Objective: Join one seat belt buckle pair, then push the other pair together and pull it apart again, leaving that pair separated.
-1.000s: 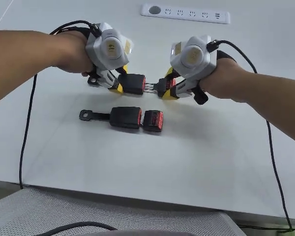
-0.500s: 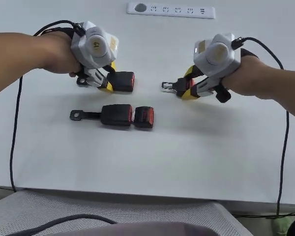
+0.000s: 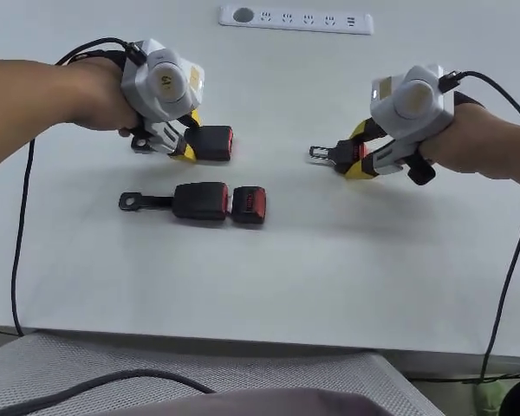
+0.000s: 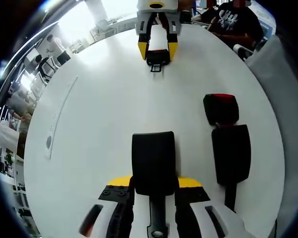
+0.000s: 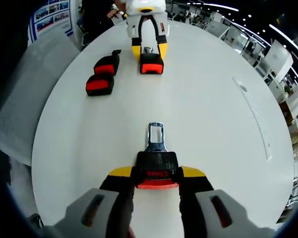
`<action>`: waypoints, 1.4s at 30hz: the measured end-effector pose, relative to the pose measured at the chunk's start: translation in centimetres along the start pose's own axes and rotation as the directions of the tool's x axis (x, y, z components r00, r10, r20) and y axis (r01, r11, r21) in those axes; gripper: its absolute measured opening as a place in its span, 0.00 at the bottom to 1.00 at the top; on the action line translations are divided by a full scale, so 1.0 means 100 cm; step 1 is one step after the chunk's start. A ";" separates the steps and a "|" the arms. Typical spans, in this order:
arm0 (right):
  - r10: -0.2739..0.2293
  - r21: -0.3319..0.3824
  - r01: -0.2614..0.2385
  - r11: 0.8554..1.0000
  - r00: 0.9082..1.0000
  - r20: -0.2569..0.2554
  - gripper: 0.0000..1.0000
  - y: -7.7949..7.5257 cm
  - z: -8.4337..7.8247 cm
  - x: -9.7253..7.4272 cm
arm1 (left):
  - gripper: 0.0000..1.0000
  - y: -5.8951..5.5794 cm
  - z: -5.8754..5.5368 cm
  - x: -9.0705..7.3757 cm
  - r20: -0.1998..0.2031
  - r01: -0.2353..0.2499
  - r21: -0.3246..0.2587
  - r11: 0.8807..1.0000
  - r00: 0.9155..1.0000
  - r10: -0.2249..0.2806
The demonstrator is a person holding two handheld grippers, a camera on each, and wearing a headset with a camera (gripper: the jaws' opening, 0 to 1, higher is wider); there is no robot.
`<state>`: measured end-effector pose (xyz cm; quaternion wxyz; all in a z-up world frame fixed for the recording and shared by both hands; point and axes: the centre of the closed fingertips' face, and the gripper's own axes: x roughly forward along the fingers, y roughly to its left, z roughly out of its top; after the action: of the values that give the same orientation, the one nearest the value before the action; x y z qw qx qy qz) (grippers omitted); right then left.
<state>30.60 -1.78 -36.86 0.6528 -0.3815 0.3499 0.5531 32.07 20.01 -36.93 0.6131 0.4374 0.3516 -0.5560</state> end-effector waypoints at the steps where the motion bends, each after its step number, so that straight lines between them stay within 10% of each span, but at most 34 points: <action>1: -0.002 0.000 0.002 1.000 1.000 -0.003 0.35 0.000 0.000 0.000 | 0.31 0.000 0.000 0.000 -0.002 -0.001 0.009 1.000 1.000 0.001; 11: -0.115 0.104 0.112 0.988 0.993 0.021 0.51 -0.006 0.008 -0.017 | 0.37 0.000 -0.002 -0.004 -0.024 -0.050 -0.006 0.999 0.998 0.049; 16: -0.164 0.142 0.152 0.978 0.984 0.074 0.53 0.008 0.018 -0.036 | 0.50 0.005 -0.006 -0.032 0.002 -0.161 -0.013 0.987 0.987 0.161; 21: -0.188 0.195 0.158 0.968 0.971 0.148 0.60 0.039 0.037 -0.050 | 0.51 -0.024 0.002 -0.062 0.069 -0.194 -0.103 0.976 0.977 0.201; 26: -0.254 0.214 0.203 0.956 0.935 0.247 0.69 0.072 0.068 -0.065 | 0.62 -0.064 0.006 -0.087 0.103 -0.264 -0.210 0.941 0.951 0.290; 30: -0.275 0.258 0.206 0.944 0.924 0.267 0.75 0.090 0.074 -0.073 | 0.67 -0.096 0.000 -0.097 0.107 -0.278 -0.264 0.924 0.943 0.315; 32: -0.293 0.290 0.212 0.933 0.916 0.273 0.78 0.094 0.071 -0.077 | 0.70 -0.113 -0.007 -0.104 0.109 -0.281 -0.344 0.896 0.936 0.336; 42: -0.352 0.438 0.216 0.873 0.899 0.259 0.92 0.116 0.044 -0.092 | 0.83 -0.132 -0.034 -0.139 0.114 -0.319 -0.487 0.813 0.900 0.422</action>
<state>17.99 -0.99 -28.02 0.8409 -0.1900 0.2795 0.4227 17.38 28.35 -27.33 0.8299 0.2778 0.3108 -0.3708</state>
